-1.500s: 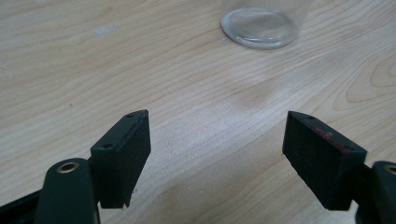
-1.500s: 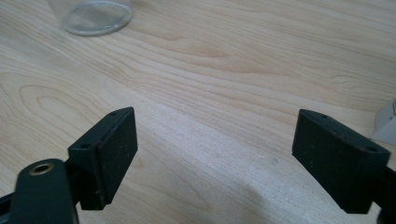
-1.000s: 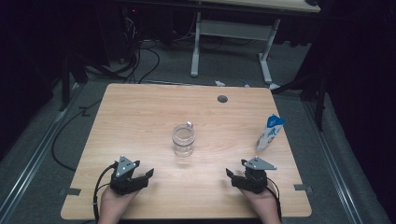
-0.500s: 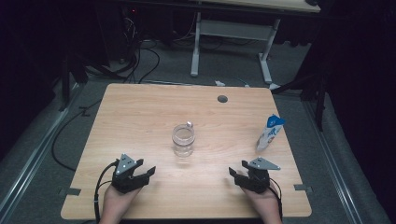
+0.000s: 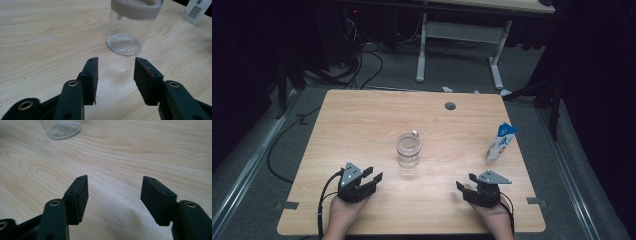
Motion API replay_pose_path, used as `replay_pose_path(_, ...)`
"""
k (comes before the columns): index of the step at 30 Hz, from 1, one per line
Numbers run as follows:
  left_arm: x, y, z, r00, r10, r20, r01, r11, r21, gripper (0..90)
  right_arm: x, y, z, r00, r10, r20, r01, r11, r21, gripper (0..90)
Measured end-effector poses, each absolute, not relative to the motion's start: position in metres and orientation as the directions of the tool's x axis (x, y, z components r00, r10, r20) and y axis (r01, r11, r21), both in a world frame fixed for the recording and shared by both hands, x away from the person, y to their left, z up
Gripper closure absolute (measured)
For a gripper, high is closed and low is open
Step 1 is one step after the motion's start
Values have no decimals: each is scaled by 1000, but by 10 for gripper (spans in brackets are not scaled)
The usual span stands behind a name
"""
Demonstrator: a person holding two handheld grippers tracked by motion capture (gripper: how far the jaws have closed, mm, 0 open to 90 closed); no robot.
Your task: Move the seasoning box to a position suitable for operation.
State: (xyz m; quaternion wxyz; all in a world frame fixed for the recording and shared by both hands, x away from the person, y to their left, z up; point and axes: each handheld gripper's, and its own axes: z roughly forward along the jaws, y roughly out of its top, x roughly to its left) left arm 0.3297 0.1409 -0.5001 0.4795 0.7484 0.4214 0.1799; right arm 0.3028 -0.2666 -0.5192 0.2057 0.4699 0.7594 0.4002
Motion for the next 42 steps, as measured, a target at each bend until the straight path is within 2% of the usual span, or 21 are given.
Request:
replay_pose_path(1, 333, 139, -498, 583, 801, -133, 451, -184, 873, 574, 303, -267, -519, -475, 878, 69, 550, 235, 801, 423)
replay_pose_path(3, 341, 134, -494, 586, 797, -147, 453, -172, 875, 648, 303, -268, -516, -482, 873, 76, 536, 226, 813, 484)
replay_pose_path(5, 346, 132, -492, 578, 801, -158, 462, -161, 872, 667, 303, -269, -515, -486, 870, 81, 535, 222, 815, 491)
replay_pose_path(8, 364, 123, -486, 553, 825, -116, 453, -182, 873, 694, 302, -269, -511, -487, 871, 67, 527, 232, 818, 507)
replay_pose_path(10, 371, 120, -483, 556, 822, -128, 453, -170, 875, 700, 303, -269, -512, -489, 869, 76, 532, 228, 815, 505)
replay_pose_path(15, 385, 110, -476, 547, 833, -88, 426, -185, 886, 724, 303, -269, -513, -483, 872, 81, 532, 219, 818, 500)
replay_pose_path(20, 403, 105, -469, 537, 840, -78, 437, -197, 877, 748, 303, -270, -513, -482, 873, 78, 530, 219, 819, 498)
replay_pose_path(27, 429, 97, -459, 527, 846, -81, 421, -177, 890, 893, 304, -270, -514, -478, 875, 80, 532, 216, 819, 482)
replay_pose_path(35, 444, 85, -461, 524, 848, -82, 419, -173, 891, 900, 305, -271, -515, -484, 870, 91, 531, 210, 821, 475)
replay_pose_path(42, 446, 79, -471, 564, 822, -79, 421, -203, 884, 900, 304, -270, -514, -488, 868, 88, 529, 214, 821, 473)
